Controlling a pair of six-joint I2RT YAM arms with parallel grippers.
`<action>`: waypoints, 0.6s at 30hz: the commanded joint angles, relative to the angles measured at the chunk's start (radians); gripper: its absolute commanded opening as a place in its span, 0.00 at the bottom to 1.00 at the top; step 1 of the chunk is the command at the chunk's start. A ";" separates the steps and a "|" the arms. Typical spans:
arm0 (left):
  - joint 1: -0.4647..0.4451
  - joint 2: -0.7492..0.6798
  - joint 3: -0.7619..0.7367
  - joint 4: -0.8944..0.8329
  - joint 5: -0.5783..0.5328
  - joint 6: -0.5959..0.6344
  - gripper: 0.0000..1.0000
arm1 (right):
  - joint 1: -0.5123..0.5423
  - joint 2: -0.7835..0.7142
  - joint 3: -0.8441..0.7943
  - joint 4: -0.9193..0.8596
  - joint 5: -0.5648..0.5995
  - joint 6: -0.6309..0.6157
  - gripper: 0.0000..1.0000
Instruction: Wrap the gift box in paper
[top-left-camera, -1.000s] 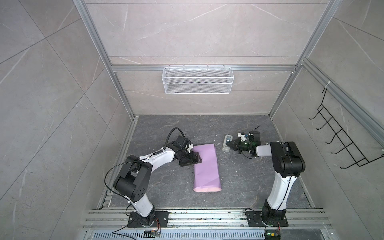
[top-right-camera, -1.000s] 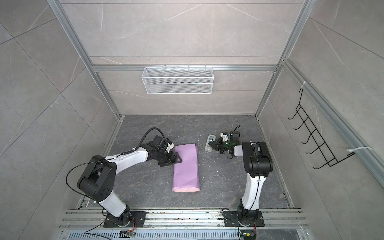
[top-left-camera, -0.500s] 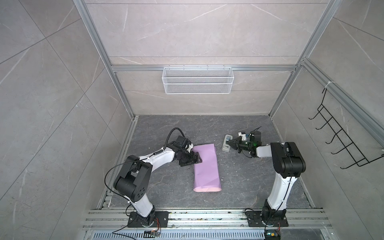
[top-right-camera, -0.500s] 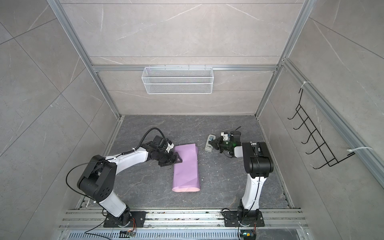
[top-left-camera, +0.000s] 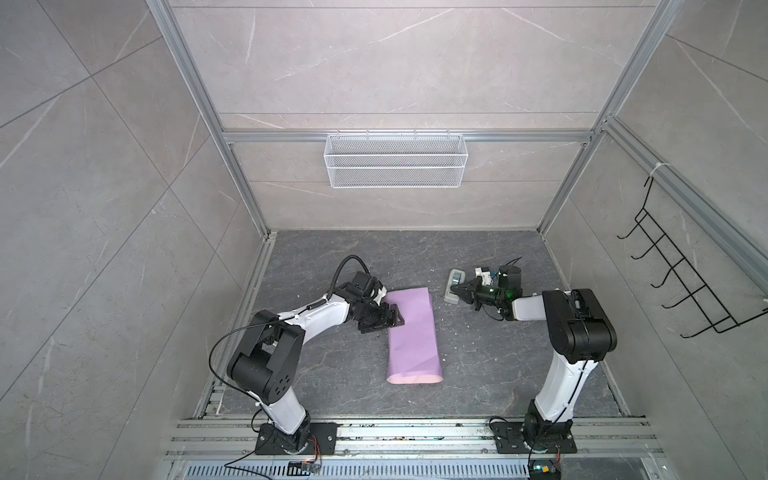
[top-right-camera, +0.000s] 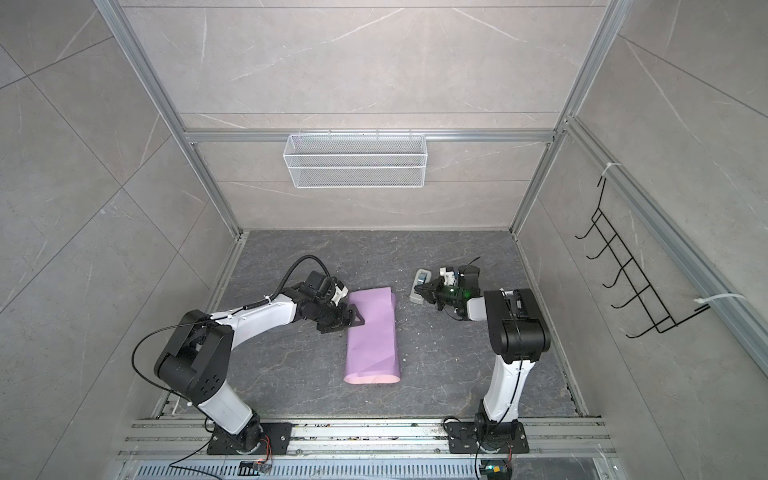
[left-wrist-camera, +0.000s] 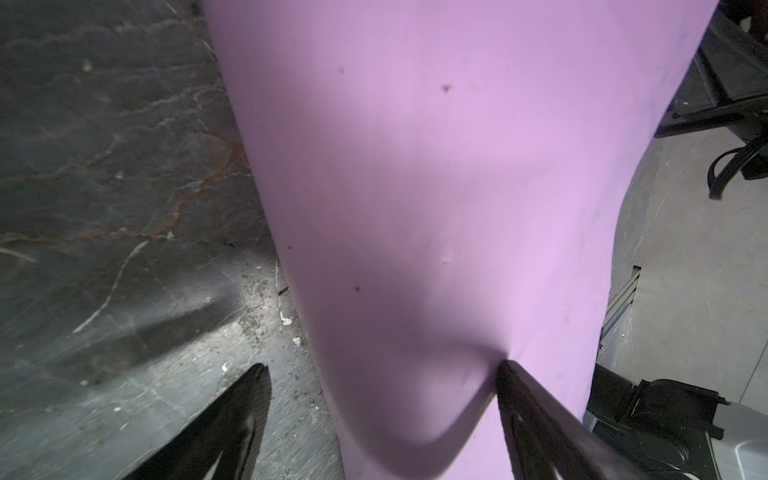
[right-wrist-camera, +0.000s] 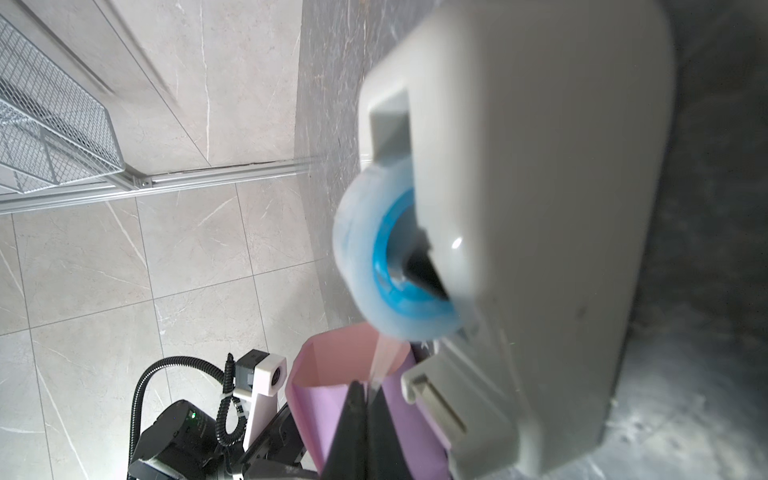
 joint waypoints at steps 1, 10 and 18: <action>-0.008 0.015 -0.018 -0.061 -0.045 0.033 0.86 | 0.025 -0.056 -0.039 0.007 -0.033 0.002 0.00; -0.008 0.015 -0.018 -0.061 -0.045 0.031 0.86 | 0.042 -0.101 -0.119 0.016 -0.014 -0.007 0.00; -0.008 0.015 -0.017 -0.060 -0.044 0.031 0.86 | 0.043 -0.080 -0.132 -0.002 0.004 -0.038 0.00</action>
